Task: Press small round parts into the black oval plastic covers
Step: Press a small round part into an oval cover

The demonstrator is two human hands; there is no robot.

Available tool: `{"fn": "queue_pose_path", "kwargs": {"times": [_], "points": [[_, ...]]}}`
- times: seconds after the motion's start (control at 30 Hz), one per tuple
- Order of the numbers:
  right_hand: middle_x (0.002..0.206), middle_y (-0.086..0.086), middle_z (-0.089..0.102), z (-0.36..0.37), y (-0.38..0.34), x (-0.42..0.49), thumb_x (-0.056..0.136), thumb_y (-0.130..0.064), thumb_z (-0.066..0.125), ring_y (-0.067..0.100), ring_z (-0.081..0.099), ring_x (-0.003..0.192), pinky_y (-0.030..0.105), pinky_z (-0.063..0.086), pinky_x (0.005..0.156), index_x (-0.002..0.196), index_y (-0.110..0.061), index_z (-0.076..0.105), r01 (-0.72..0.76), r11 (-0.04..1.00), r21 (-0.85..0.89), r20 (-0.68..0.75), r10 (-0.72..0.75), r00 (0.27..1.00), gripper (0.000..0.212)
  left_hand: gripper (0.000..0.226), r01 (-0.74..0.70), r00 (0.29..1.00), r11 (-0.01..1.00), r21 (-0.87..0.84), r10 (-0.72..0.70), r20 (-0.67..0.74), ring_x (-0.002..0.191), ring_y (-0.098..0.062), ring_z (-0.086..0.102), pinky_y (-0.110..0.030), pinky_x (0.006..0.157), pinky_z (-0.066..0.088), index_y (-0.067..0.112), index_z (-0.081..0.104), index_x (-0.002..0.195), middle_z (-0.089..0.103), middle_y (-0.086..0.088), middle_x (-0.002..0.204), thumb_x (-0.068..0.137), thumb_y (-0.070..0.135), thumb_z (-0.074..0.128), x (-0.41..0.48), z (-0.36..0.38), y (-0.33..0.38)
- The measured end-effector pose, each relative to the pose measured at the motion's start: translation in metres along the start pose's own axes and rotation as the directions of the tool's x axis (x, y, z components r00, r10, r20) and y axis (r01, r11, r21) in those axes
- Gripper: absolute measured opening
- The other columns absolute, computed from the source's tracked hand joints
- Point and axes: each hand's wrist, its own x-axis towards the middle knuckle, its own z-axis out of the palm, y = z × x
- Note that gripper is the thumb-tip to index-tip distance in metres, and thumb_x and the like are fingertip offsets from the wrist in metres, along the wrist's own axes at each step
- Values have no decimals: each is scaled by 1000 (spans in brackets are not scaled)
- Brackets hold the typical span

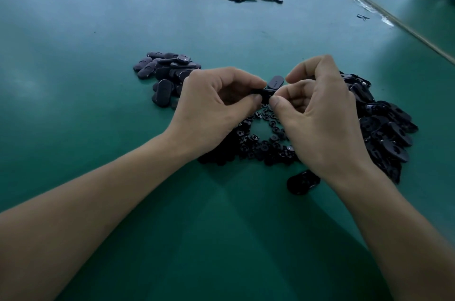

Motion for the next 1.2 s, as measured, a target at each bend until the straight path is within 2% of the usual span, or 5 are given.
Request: {"fn": "queue_pose_path", "kwargs": {"times": [0.17,0.33,0.53,0.9,1.2], "points": [[78,-8,68,1,1,-1,89,-16,67,13,64,71,39,53,68,90,-37,41,-44,997,60,-7,45,999,33,23,76,997,991,-112,-79,-18,74,-19,76,-26,72,61,17,73,92,77,0,80,87,-6,70,2,-1,-2],[79,-5,68,0,0,1,90,-16,66,13,59,65,32,45,62,91,-35,42,-90,982,165,-27,95,995,30,18,135,990,971,-198,-141,-13,72,-17,75,-23,65,58,13,72,95,77,0,77,90,-4,67,5,-4,-3],[79,-5,69,1,-1,0,90,-15,68,16,65,72,33,52,65,90,-35,43,-76,986,148,-26,81,996,32,18,138,990,969,-203,-141,-2,72,-19,76,-23,66,59,14,73,93,77,-1,78,90,-4,67,4,-3,-2],[83,-18,68,0,-1,0,89,-13,70,6,65,70,26,53,65,88,-36,41,-44,999,26,12,44,999,37,25,18,999,1000,-20,-18,31,75,-6,73,-22,75,58,22,74,90,77,10,80,84,-2,72,0,0,1],[75,-17,70,6,-2,-5,84,-15,75,6,67,71,34,56,69,80,-35,45,-54,998,10,-86,55,995,36,18,-28,999,988,152,24,27,76,-11,72,-29,76,58,26,72,90,75,6,83,81,11,75,-2,1,0]]}}
